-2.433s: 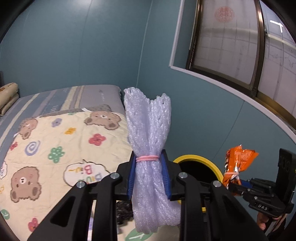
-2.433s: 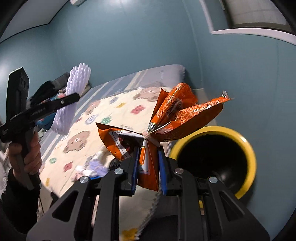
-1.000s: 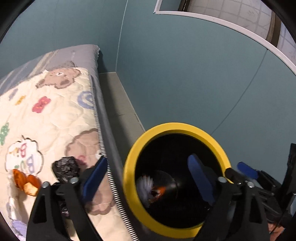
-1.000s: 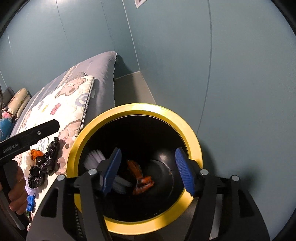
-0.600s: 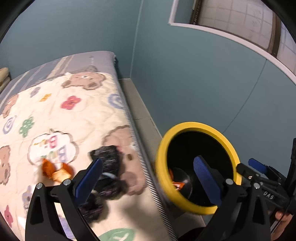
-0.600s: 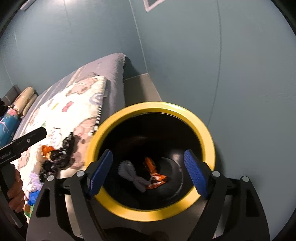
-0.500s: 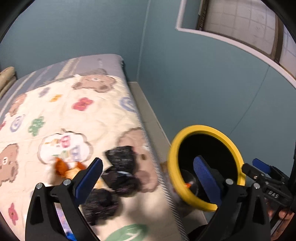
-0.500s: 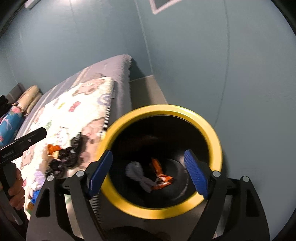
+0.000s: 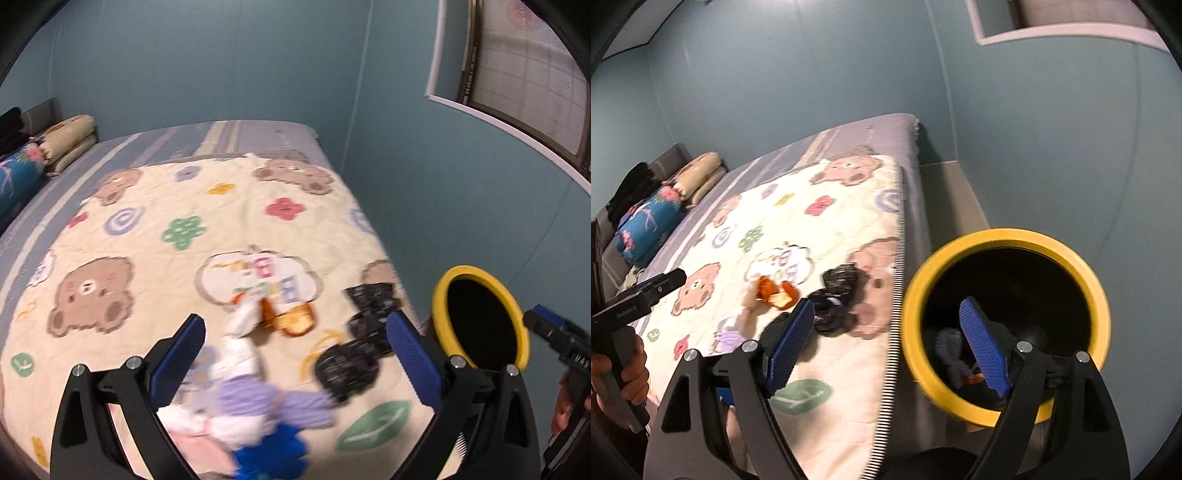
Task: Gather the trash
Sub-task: 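Move both tools back over the trash on the bed, then grasp white tissue with left tool while right tool grasps black plastic bag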
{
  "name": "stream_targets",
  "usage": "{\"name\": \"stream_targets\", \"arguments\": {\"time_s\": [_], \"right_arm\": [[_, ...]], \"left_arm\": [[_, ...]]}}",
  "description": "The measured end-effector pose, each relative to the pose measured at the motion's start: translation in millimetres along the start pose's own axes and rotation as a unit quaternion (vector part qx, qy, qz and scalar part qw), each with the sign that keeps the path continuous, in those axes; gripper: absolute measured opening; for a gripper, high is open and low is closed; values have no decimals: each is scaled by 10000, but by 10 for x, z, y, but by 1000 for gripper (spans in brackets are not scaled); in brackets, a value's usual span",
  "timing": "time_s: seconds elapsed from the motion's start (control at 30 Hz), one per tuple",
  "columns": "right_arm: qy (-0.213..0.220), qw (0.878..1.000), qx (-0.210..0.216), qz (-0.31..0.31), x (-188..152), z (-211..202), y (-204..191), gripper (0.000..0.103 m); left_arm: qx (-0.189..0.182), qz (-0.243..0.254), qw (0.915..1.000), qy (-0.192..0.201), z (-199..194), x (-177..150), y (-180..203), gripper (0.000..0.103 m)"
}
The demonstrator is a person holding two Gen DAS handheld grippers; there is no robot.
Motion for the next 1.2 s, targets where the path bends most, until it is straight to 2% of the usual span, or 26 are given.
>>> {"name": "stream_targets", "arguments": {"time_s": [0.2,0.6,0.83,1.2], "right_arm": [[-64,9994,205,-269,103,120,-432,78],[-415,9969,442,-496,143,572,-882,78],[-655,9957,467,-455,142,913,-971,78],[-1089,9927,514,-23,148,1458,-850,78]], "left_arm": [[387,-124,9992,64,-183,-62,-593,95],[717,-722,9945,-256,-158,-347,-1542,95],[813,-950,9908,-513,19,-573,-1881,95],[591,-1358,9827,-1110,462,-802,-2071,95]]}}
Point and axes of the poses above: each gripper's, at about its wrist camera, not at the fingertips, and z roughly the way its jaws point, y to its right, x to its top, the point moved 7 cm from there along z, roughly the way its jaws point, and after that the axes turned 15 degrees about -z, right-handed, at the moved point
